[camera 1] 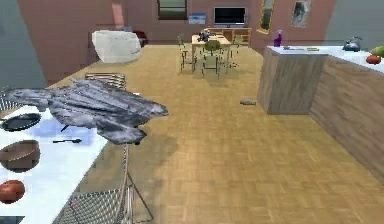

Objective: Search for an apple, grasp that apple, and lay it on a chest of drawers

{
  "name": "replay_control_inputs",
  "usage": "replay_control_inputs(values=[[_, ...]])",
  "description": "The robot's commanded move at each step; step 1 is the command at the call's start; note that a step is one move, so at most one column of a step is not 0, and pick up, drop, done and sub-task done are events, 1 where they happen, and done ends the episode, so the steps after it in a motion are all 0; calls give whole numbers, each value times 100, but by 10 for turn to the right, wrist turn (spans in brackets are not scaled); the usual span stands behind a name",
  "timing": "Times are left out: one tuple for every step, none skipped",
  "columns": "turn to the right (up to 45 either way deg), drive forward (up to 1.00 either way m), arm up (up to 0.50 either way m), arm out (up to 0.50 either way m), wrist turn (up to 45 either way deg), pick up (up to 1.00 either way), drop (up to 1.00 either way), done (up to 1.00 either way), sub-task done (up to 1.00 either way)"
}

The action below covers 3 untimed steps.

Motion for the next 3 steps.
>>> replay_control_inputs(values=[[0, 40, 0, 0, 0, 0, 0, 0, 0], [30, 0, 0, 0, 0, 0, 0, 0, 0], [0, 25, 0, 0, 0, 0, 0, 0, 0]])
